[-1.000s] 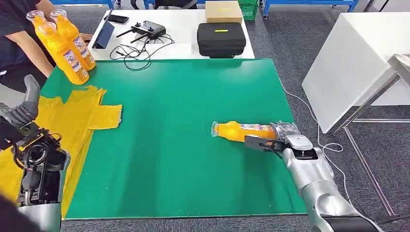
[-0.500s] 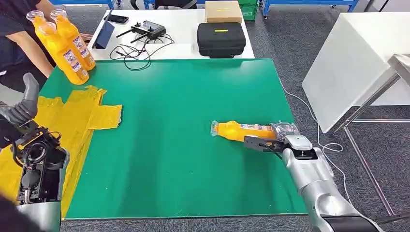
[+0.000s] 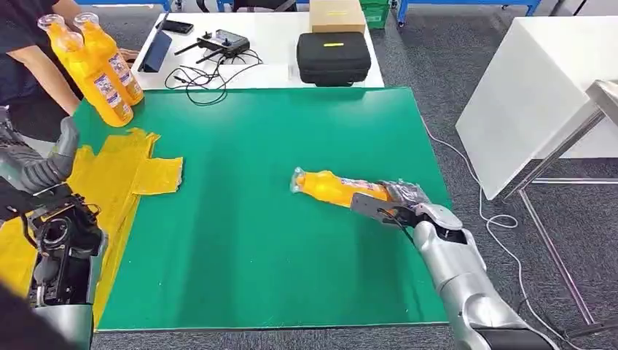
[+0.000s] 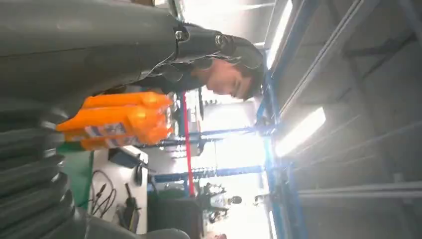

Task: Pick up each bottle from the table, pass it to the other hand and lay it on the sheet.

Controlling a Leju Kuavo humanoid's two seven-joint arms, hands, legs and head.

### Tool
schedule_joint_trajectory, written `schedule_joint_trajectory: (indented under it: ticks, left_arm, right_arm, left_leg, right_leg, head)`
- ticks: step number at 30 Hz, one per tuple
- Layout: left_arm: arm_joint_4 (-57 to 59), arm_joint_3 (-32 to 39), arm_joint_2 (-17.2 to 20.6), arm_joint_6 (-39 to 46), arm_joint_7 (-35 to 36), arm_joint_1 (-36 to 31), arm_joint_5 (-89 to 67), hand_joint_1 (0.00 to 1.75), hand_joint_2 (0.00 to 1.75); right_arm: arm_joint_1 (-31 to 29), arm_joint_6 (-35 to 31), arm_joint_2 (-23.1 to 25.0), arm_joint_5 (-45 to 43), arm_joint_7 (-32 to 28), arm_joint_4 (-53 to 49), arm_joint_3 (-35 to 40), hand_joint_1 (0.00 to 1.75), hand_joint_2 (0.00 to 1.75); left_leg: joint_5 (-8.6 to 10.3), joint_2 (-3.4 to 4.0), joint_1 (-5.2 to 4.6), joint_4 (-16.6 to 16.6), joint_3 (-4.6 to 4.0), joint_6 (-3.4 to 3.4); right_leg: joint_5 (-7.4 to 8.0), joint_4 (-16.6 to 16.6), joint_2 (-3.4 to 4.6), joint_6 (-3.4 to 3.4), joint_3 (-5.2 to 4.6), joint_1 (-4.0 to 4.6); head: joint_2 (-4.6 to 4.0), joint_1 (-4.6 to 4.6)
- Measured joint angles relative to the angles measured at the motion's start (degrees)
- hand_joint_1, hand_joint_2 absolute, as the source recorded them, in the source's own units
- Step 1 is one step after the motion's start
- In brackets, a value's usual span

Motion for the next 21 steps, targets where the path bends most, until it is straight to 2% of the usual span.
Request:
schedule_joint_trajectory:
  ticks: [2,8,13,16,20,21]
  left_arm:
    - [1.1,0.4,0.0,-2.4,0.0,-0.2,1.3,0.00,1.75]
    - [6.6,3.0,0.6,-21.5,3.3,-0.9,8.5,0.00,1.75]
    - [10.0,4.7,1.7,-28.7,5.0,-1.0,11.5,0.00,1.75]
    - [10.9,5.5,2.0,-33.8,7.7,-0.9,14.0,0.00,1.75]
    - [12.8,5.7,1.8,-45.0,13.1,-1.2,19.1,0.00,1.75]
    - [12.8,5.7,1.8,-45.0,13.1,-1.2,19.1,0.00,1.75]
  right_arm:
    - [0.0,-0.1,0.4,-1.0,-0.7,-0.4,-0.7,1.75,1.75]
    - [-0.1,1.7,1.2,-6.7,-1.8,-5.3,-1.2,1.75,1.75]
    - [0.1,1.6,1.1,-12.7,-2.0,-8.5,1.4,1.75,1.75]
    - [0.1,0.5,0.9,-16.4,-2.4,-9.7,3.0,1.75,1.75]
    - [-0.7,-1.8,0.8,-21.4,-3.2,-10.8,5.5,1.75,1.75]
    - [-0.7,-1.8,0.8,-21.4,-3.2,-10.8,5.5,1.75,1.75]
  left_leg:
    - [0.01,-0.11,0.00,0.0,-0.17,0.00]
    - [0.03,-0.02,-0.05,0.0,-0.48,0.02]
    - [0.03,-0.05,-0.05,0.0,-0.65,0.03]
    - [0.03,-0.07,-0.05,0.0,-0.68,0.03]
    - [0.03,-0.05,-0.05,0.0,-0.68,0.03]
    - [0.03,-0.05,-0.05,0.0,-0.68,0.03]
  right_leg:
    - [0.00,0.0,-0.10,0.00,-0.13,0.00]
    - [0.00,0.0,-0.10,0.01,-0.44,-0.03]
    - [-0.01,0.0,-0.10,0.01,-0.62,-0.03]
    - [-0.01,0.0,-0.11,0.01,-0.63,-0.03]
    - [0.00,0.0,-0.11,0.01,-0.63,-0.04]
    - [0.00,0.0,-0.11,0.01,-0.63,-0.04]
  head:
    - [0.00,0.02]
    - [0.00,0.02]
    - [0.00,0.02]
    - [0.00,0.02]
    - [0.00,0.02]
    - [0.00,0.02]
